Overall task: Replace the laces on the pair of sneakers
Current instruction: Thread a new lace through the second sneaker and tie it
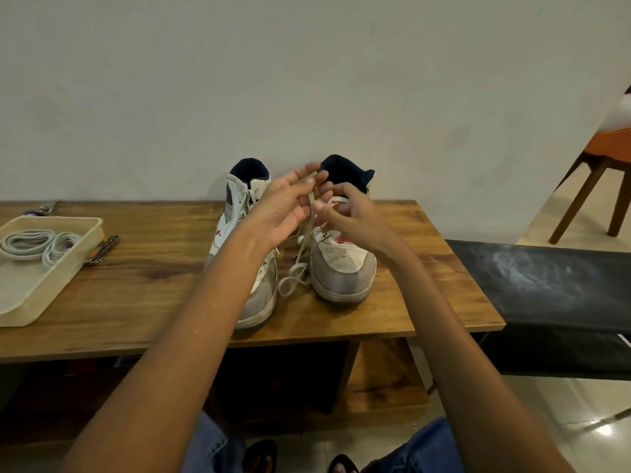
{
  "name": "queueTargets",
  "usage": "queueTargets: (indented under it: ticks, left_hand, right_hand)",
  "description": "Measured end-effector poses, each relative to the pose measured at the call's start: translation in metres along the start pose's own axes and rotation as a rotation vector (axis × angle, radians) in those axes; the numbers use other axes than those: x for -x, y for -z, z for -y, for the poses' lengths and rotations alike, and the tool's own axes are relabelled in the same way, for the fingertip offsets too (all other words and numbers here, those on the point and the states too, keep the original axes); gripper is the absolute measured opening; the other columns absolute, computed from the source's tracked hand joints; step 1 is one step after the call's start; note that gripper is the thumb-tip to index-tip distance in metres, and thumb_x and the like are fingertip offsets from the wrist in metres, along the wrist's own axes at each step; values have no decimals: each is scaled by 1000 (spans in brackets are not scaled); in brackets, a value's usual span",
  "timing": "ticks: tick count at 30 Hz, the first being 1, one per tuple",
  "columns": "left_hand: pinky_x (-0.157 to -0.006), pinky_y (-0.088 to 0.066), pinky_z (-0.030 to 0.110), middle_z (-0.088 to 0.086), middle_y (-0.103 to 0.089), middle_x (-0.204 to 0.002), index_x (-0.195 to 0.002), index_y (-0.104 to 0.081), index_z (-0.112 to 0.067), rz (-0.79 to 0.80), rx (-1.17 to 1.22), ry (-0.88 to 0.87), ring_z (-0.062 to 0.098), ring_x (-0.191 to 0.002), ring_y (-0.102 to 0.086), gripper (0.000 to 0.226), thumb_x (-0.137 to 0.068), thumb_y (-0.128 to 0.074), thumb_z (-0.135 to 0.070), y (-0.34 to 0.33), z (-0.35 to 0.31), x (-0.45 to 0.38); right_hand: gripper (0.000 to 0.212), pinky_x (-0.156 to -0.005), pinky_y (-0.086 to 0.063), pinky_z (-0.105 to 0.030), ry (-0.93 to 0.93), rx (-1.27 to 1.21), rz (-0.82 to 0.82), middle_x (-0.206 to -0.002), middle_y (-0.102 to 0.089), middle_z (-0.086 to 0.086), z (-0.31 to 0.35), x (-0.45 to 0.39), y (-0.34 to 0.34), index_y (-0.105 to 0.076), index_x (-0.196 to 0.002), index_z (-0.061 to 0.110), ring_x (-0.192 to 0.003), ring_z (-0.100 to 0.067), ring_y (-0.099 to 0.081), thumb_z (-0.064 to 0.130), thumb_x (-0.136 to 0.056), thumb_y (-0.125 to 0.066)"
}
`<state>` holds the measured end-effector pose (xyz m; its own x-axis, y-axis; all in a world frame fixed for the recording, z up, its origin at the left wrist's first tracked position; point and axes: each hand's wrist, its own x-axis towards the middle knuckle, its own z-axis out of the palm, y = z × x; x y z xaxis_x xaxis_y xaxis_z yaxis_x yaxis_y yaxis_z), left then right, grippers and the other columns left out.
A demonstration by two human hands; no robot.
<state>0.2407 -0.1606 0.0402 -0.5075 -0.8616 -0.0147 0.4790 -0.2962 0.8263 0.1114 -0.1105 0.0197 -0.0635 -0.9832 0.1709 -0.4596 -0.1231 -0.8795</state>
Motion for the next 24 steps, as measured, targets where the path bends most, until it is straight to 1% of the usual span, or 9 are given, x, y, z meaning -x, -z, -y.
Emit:
queueTargets:
  ticks: [3,6,9,12,14,16,21,23,24]
  left_hand:
    - [-76,-56,24,6,-64,-93,-103,-58,-5,-18,66,-39,15,-85,-64,29,-92,-39,14,0,4,-3]
    - [-66,-56,18,5,-64,-92,-106,-59,1,-223,-309,-135,11,-76,-62,29,-89,-41,17,6,10,-7]
    - [-58,-54,15,1,-62,-85,-106,-61,2,-342,-688,-202,8,-71,-59,30,-88,-43,17,13,18,-9]
    - [-68,-57,26,5,-67,-86,-95,-67,-4,-451,-962,-288,14,-76,-64,28,-86,-48,15,23,21,-14]
    - [-78,-57,37,8,-68,-87,-88,-68,-5,-477,-976,-283,20,-83,-67,28,-86,-48,13,26,22,-16]
    - [-79,-57,41,5,-67,-83,-86,-69,-5,-478,-996,-242,20,-81,-67,25,-86,-49,11,24,23,-17]
    - [-79,-57,40,6,-68,-84,-90,-70,-4,-529,-959,-288,19,-77,-67,17,-85,-56,4,21,20,-15]
    - [-76,-58,39,7,-68,-85,-95,-68,-4,-467,-963,-238,18,-71,-67,17,-85,-56,2,20,16,-15]
    - [-71,-59,36,8,-68,-85,-107,-64,-3,-416,-994,-170,17,-67,-66,22,-86,-56,0,18,15,-14]
  right_hand:
    - [44,-64,-53,-24,-27,-188,81,-82,-70,-3,5,2,-6,-42,-128,11,-73,-14,-68,14,-89,-63]
    - [40,-65,-52,-29,-72,-417,-45,-62,-60,0,7,1,11,-47,-126,10,-57,-13,-58,1,-89,-58]
    - [22,-64,-47,-29,-51,-654,-253,-58,-52,3,6,3,42,-56,-110,9,-54,-12,-50,0,-90,-51]
    - [10,-63,-45,-25,-3,-897,-437,-58,-49,5,2,10,76,-58,-96,8,-54,-10,-48,6,-93,-48]
    - [11,-62,-47,-25,30,-908,-517,-62,-54,3,1,15,91,-58,-92,9,-55,-10,-51,9,-95,-47]
    - [14,-61,-48,-24,62,-881,-564,-64,-58,2,2,17,93,-58,-91,10,-56,-11,-54,10,-97,-46]
    - [14,-57,-47,-22,177,-890,-546,-61,-59,2,20,17,85,-59,-91,10,-54,-10,-51,5,-97,-47]
    - [14,-58,-46,-22,208,-873,-498,-63,-60,2,30,18,86,-59,-92,11,-55,-10,-51,6,-97,-47]
    - [14,-59,-46,-22,216,-853,-476,-64,-61,3,34,18,86,-60,-93,11,-55,-10,-51,7,-97,-47]
